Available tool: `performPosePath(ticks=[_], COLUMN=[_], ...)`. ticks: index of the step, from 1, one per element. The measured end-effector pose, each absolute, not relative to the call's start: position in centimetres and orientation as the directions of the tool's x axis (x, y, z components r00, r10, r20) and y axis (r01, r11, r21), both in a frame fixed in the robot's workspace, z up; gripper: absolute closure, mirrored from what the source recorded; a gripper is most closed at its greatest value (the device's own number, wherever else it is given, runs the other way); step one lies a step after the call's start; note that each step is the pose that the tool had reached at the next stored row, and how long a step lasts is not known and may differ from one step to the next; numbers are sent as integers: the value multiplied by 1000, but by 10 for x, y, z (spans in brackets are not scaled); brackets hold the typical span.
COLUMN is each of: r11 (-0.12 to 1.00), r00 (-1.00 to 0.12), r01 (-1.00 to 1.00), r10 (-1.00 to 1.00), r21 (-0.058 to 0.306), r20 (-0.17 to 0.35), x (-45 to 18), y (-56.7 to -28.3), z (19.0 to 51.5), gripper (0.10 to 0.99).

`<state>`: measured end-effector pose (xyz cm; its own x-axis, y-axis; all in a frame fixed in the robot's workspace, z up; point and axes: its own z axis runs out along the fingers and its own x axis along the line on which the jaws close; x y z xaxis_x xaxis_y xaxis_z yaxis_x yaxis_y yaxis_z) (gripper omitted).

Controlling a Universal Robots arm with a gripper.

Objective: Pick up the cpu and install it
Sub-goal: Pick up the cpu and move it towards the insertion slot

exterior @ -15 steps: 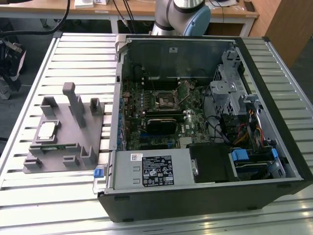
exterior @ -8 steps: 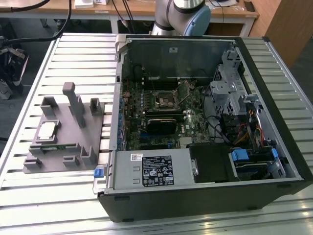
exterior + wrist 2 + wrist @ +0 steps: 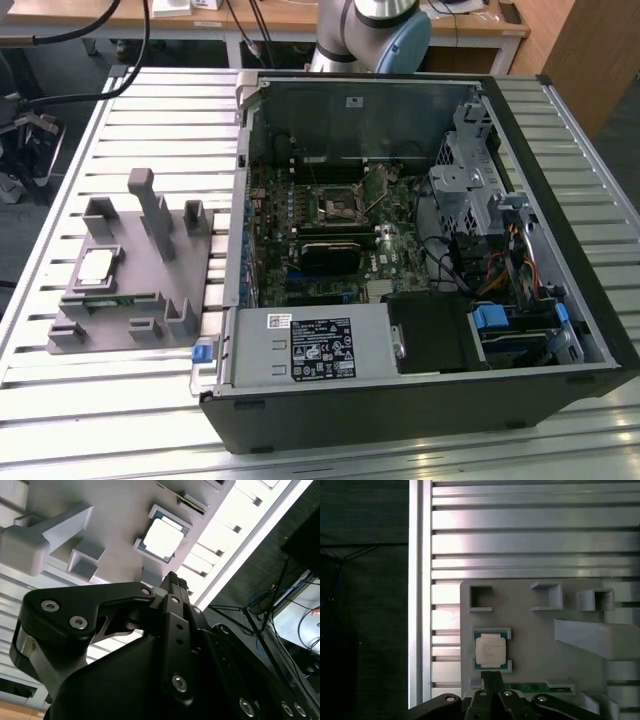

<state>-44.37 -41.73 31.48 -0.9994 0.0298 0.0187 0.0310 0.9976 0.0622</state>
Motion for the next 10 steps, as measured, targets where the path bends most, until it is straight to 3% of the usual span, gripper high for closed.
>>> performPosePath(ticks=[10], r11=[998], r00=[-1000], r01=[23], r10=[22], r21=[66], r20=[19], x=[-444], y=[-419], z=[299], gripper=[980])
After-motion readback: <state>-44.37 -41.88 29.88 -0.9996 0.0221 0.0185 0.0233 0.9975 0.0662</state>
